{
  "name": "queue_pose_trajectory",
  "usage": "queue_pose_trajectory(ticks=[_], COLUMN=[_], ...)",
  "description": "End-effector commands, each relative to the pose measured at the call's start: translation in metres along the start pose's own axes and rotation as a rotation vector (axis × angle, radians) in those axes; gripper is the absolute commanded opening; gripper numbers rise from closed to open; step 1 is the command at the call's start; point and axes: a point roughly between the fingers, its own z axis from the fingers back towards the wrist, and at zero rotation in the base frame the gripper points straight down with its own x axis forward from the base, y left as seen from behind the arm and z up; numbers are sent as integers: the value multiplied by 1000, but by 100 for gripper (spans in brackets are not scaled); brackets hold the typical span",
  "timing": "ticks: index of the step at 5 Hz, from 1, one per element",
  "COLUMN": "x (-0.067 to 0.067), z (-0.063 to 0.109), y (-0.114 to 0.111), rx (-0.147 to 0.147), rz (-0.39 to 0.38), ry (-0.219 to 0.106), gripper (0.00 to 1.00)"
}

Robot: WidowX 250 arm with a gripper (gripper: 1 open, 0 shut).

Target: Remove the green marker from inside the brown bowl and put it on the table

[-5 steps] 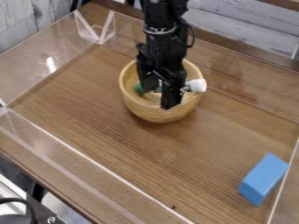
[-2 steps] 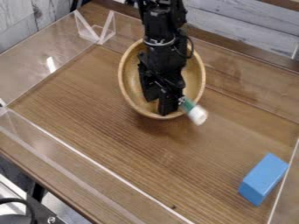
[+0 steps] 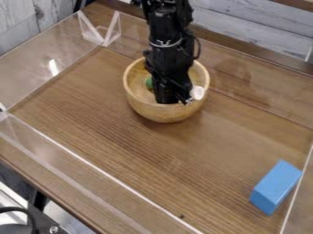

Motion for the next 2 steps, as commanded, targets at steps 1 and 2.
queue_pose_trajectory(ticks=[1,2], x=[6,6], z=[15,17], y=[1,-1], rx=[16,10], rz=[5,9], ry=[-49,-55], gripper=[0,0])
